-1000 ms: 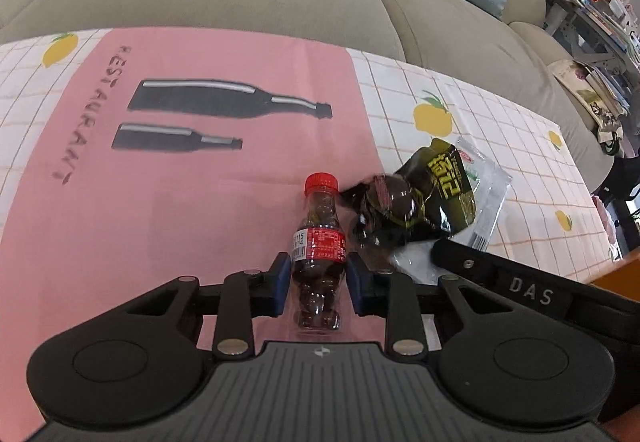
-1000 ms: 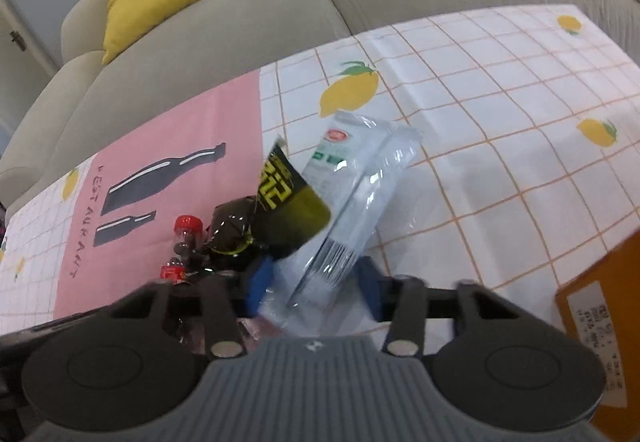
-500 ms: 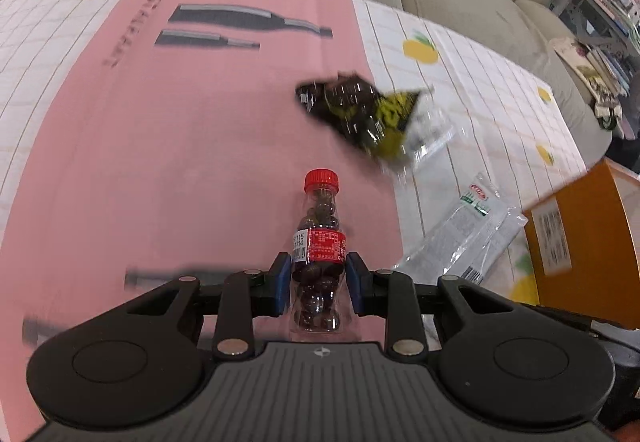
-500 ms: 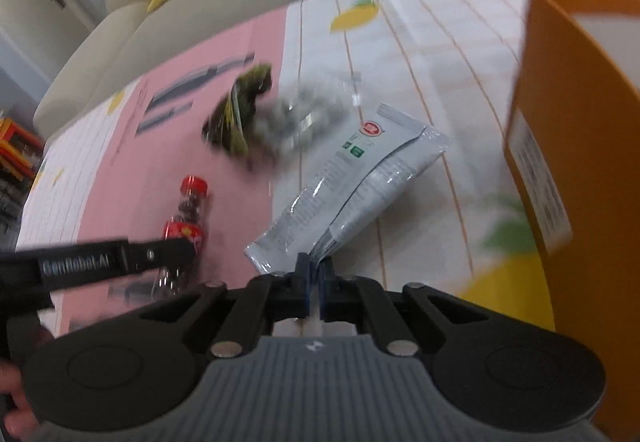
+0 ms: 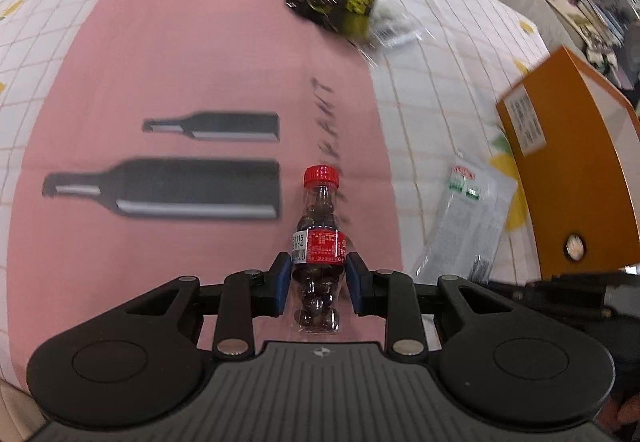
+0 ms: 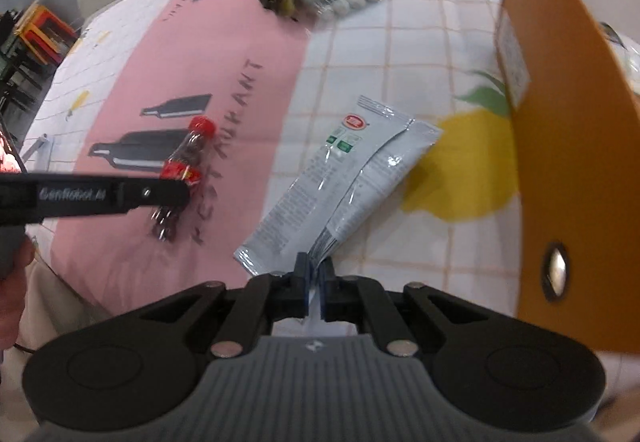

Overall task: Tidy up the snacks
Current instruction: 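Grasp cola bottle with left tool while right tool grasps white strip packet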

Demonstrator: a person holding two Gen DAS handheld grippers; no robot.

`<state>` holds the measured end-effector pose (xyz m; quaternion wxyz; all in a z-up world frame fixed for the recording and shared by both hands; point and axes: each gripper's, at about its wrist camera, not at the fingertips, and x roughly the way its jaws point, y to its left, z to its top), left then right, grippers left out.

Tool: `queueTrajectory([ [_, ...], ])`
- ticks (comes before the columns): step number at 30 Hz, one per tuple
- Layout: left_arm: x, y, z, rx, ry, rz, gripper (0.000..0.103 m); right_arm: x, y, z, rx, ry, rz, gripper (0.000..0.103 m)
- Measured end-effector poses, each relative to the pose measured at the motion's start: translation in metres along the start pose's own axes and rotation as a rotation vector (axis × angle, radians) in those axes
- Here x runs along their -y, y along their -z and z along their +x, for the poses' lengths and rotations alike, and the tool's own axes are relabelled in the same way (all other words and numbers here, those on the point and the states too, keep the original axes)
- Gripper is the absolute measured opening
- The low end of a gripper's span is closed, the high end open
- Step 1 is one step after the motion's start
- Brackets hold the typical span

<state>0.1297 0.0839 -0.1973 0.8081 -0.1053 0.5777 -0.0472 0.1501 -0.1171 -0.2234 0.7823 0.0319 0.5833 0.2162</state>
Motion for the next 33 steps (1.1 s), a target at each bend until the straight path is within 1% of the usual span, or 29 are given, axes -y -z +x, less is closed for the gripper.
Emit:
queueTrajectory([
  [2, 0.004, 0.005, 0.0, 0.001, 0.001, 0.013, 0.033, 0.001, 0.004, -0.003, 0.004, 0.026, -0.002, 0.002],
  [4, 0.008, 0.006, 0.0, 0.007, -0.011, 0.025, 0.033, 0.0, 0.008, -0.004, 0.017, 0.058, -0.017, 0.005],
  [6, 0.008, 0.005, 0.0, 0.009, -0.012, 0.017, 0.033, -0.002, 0.009, -0.004, 0.03, 0.084, -0.035, 0.011],
  [7, 0.007, 0.005, 0.001, 0.01, -0.01, 0.014, 0.033, -0.003, 0.011, -0.006, 0.033, 0.097, -0.042, 0.012],
  [8, 0.007, 0.005, 0.001, 0.012, -0.007, 0.011, 0.033, -0.003, 0.012, -0.008, 0.039, 0.113, -0.044, 0.016],
  [9, 0.006, 0.005, -0.001, 0.026, -0.003, 0.008, 0.034, -0.003, 0.011, -0.011, 0.048, 0.124, -0.042, 0.028],
  [10, 0.006, 0.005, -0.001, 0.04, -0.004, 0.008, 0.041, -0.005, 0.012, -0.013, 0.06, 0.132, -0.035, 0.034],
  [11, 0.006, 0.006, -0.002, 0.051, -0.005, 0.01, 0.044, -0.006, 0.011, -0.014, 0.075, 0.138, -0.018, 0.05],
  [12, 0.005, 0.007, -0.002, 0.064, -0.003, 0.01, 0.049, -0.006, 0.009, -0.016, 0.098, 0.138, 0.006, 0.059],
  [14, 0.003, 0.006, -0.001, 0.077, 0.01, 0.001, 0.05, -0.003, 0.009, -0.02, 0.151, 0.121, 0.07, 0.066],
  [16, 0.0, 0.007, 0.003, 0.075, 0.022, -0.01, 0.05, -0.001, 0.006, -0.017, 0.18, 0.121, 0.126, 0.068],
  [19, -0.003, 0.009, 0.008, 0.071, 0.028, -0.015, 0.049, -0.005, 0.001, -0.011, 0.198, 0.156, 0.169, 0.069],
  [21, -0.003, 0.011, 0.008, 0.092, 0.031, -0.003, 0.048, -0.009, 0.0, -0.008, 0.205, 0.184, 0.165, 0.073],
  [23, -0.004, 0.012, 0.008, 0.103, 0.031, 0.006, 0.044, -0.013, -0.002, -0.004, 0.209, 0.209, 0.147, 0.073],
  [26, -0.006, 0.011, 0.008, 0.109, 0.045, -0.014, 0.043, -0.016, -0.002, 0.004, 0.199, 0.225, 0.132, 0.075],
  [27, -0.006, 0.011, 0.008, 0.112, 0.05, -0.014, 0.038, -0.015, -0.003, 0.007, 0.194, 0.22, 0.139, 0.076],
  [28, -0.005, 0.011, 0.009, 0.111, 0.051, -0.009, 0.035, -0.015, -0.003, 0.009, 0.193, 0.218, 0.147, 0.077],
  [30, -0.002, 0.012, 0.009, 0.114, 0.041, 0.003, 0.034, -0.015, -0.003, 0.012, 0.206, 0.229, 0.15, 0.078],
  [33, 0.002, 0.015, 0.008, 0.114, 0.011, 0.018, 0.034, -0.021, -0.001, 0.015, 0.207, 0.256, 0.114, 0.079],
])
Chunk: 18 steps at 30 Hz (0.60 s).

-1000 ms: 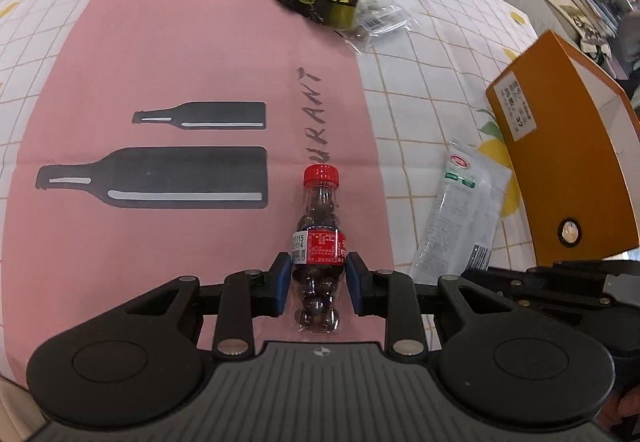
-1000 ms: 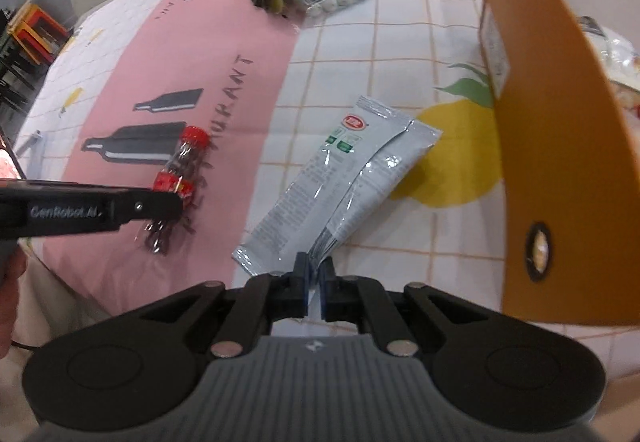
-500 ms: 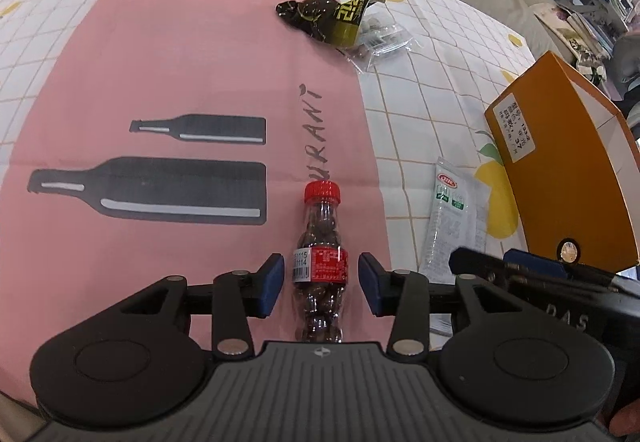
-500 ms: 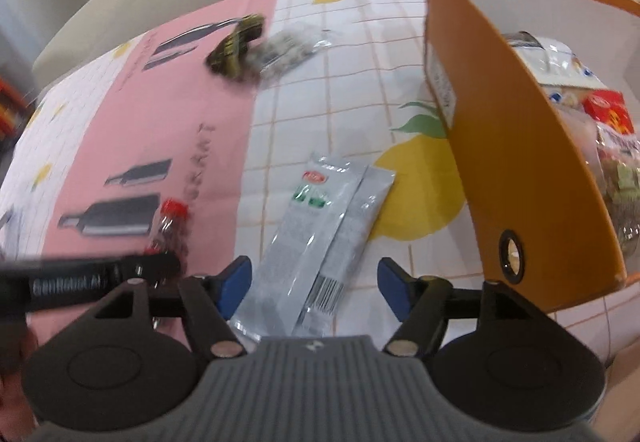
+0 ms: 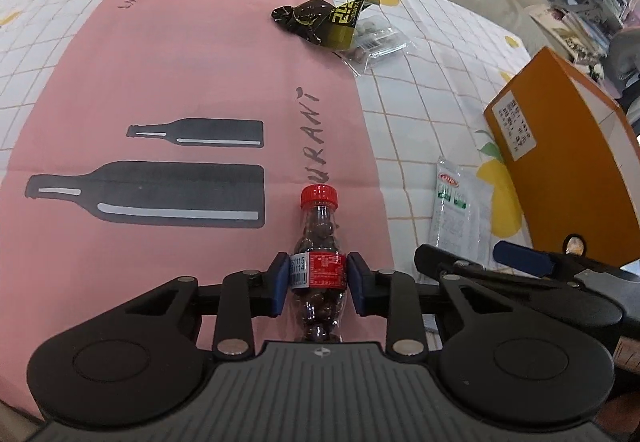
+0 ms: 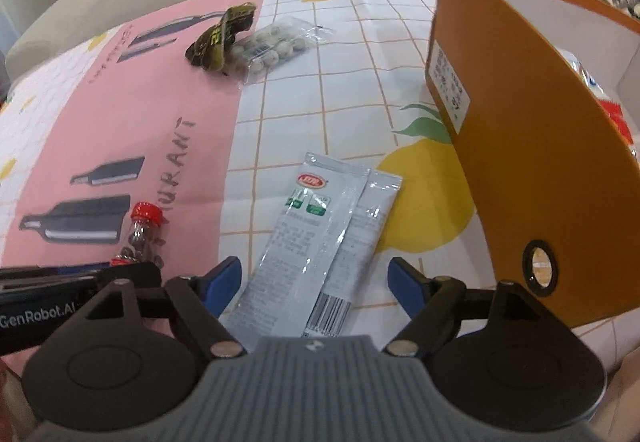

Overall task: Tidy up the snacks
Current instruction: 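Grasp cola bottle with left tool while right tool grasps white strip packet, then lift the bottle and packet and carry both over the orange box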

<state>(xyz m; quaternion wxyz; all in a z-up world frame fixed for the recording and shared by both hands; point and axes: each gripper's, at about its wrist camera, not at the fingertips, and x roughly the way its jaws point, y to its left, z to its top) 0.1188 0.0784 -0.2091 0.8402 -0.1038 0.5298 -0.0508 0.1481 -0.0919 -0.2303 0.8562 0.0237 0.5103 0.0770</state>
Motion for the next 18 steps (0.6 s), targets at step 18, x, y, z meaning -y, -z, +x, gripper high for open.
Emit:
queueTrajectory([
  [18, 0.004, -0.007, -0.009, 0.029, 0.018, -0.023, 0.034, -0.009, 0.009, -0.006, 0.053, -0.03, -0.104, 0.052],
])
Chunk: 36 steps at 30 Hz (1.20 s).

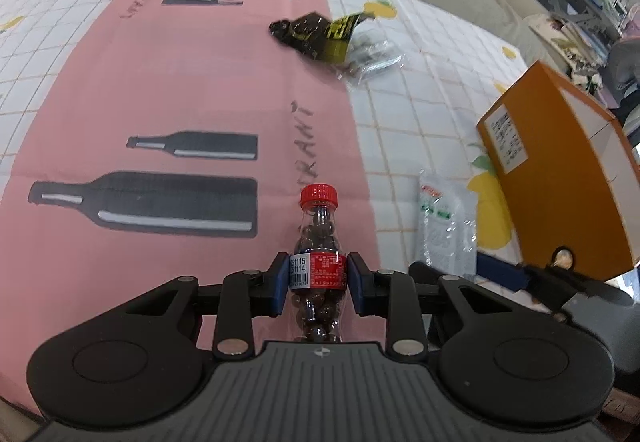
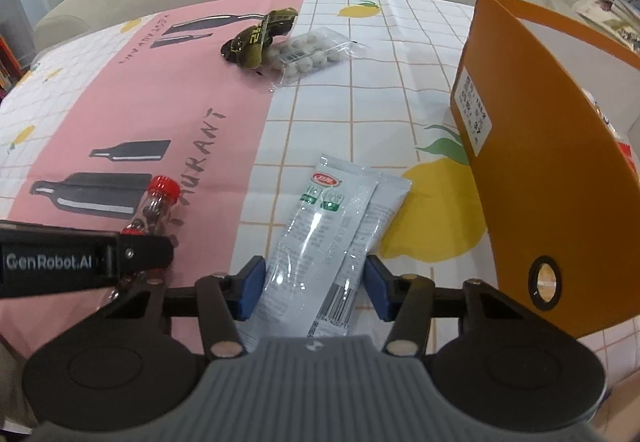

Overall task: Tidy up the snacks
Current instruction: 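Lift the bottle and packet and carry both over the orange box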

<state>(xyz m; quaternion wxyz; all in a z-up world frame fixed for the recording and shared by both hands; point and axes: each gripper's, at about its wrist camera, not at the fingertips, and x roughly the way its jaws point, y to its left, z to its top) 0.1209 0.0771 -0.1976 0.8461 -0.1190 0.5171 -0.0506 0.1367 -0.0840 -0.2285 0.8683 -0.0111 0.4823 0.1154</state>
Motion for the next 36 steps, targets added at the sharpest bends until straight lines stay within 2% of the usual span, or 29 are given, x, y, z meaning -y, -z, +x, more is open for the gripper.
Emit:
queueTrajectory([
  [12, 0.014, -0.023, -0.052, 0.109, 0.058, -0.052, 0.034, 0.0, -0.012, -0.047, 0.091, -0.081, -0.023, 0.051],
  [18, 0.032, -0.034, -0.08, 0.153, 0.102, -0.073, 0.034, 0.016, -0.029, -0.099, 0.177, -0.152, -0.063, 0.051],
  [22, 0.052, -0.04, -0.096, 0.175, 0.131, -0.064, 0.034, 0.024, -0.033, -0.122, 0.21, -0.161, -0.107, 0.05],
  [28, 0.098, -0.052, -0.112, 0.197, 0.155, 0.021, 0.034, 0.058, -0.037, -0.163, 0.258, -0.163, -0.179, 0.05],
  [36, 0.181, -0.067, -0.101, 0.146, 0.229, 0.186, 0.034, 0.132, -0.052, -0.197, 0.26, -0.104, -0.192, 0.05],
])
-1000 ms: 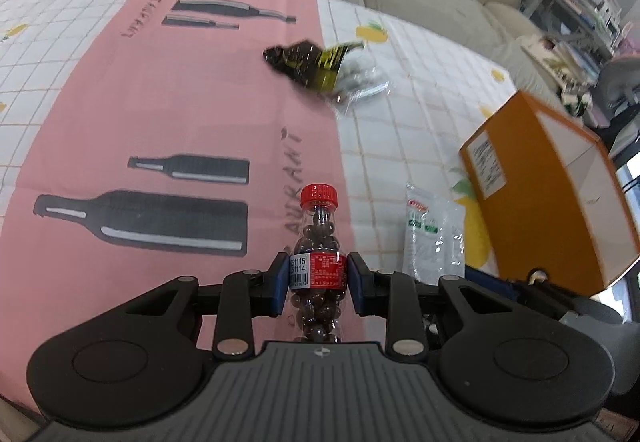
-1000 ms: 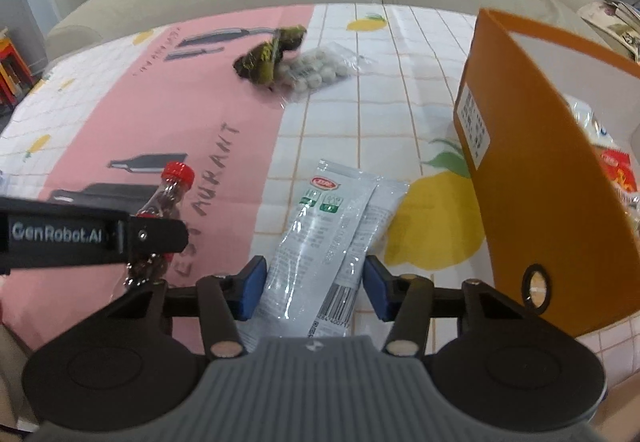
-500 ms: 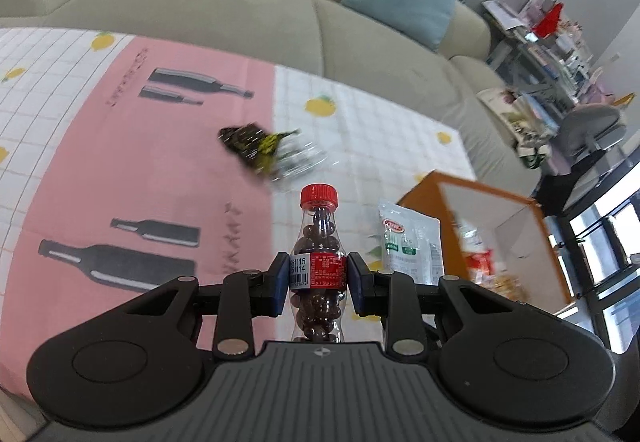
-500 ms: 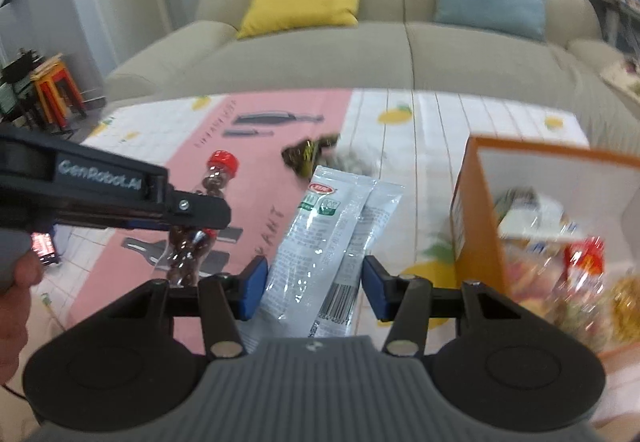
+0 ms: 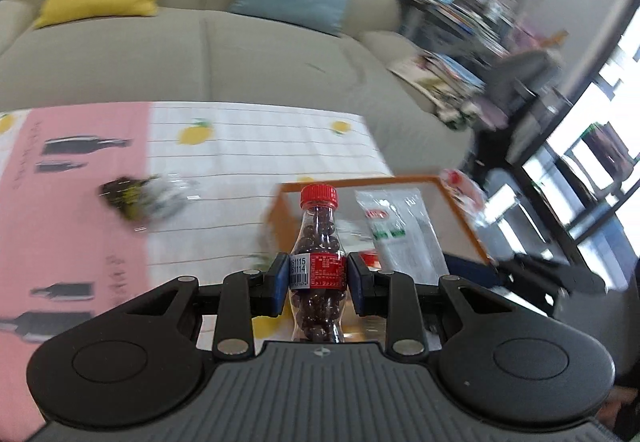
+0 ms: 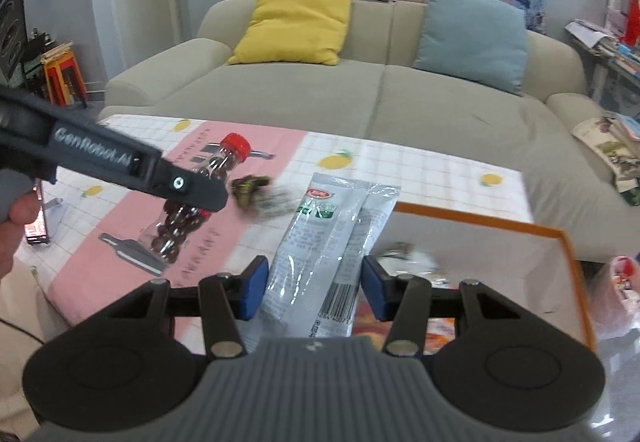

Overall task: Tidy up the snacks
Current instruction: 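Lift the bottle and packet and carry both over the orange box, then lower the bottle and packet into the box and open both tools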

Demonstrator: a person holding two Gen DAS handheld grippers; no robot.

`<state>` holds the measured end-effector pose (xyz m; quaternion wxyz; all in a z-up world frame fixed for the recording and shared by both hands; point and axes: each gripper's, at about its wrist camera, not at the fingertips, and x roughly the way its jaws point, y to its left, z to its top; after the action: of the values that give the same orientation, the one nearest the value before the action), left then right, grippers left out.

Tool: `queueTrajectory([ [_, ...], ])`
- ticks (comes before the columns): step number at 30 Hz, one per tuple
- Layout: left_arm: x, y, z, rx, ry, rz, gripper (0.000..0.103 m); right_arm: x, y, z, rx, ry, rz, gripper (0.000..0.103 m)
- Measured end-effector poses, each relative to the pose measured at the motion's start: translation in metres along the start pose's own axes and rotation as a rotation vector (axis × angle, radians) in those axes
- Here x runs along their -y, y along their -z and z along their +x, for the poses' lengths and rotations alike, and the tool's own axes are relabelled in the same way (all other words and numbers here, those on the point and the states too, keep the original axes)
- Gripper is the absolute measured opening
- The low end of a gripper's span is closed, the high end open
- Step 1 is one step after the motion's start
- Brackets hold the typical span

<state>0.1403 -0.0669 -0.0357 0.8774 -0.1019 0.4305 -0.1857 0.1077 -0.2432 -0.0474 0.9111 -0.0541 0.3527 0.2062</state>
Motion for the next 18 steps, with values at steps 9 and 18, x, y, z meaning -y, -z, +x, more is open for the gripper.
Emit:
queueTrajectory([
  [9, 0.075, -0.012, 0.063, -0.104, 0.063, 0.138, 0.034, 0.078, -0.001, -0.005, -0.066, 0.105, -0.069, 0.049],
  [18, 0.119, -0.011, 0.133, -0.218, 0.109, 0.197, 0.034, 0.142, 0.018, 0.017, -0.188, 0.166, -0.067, 0.049],
])
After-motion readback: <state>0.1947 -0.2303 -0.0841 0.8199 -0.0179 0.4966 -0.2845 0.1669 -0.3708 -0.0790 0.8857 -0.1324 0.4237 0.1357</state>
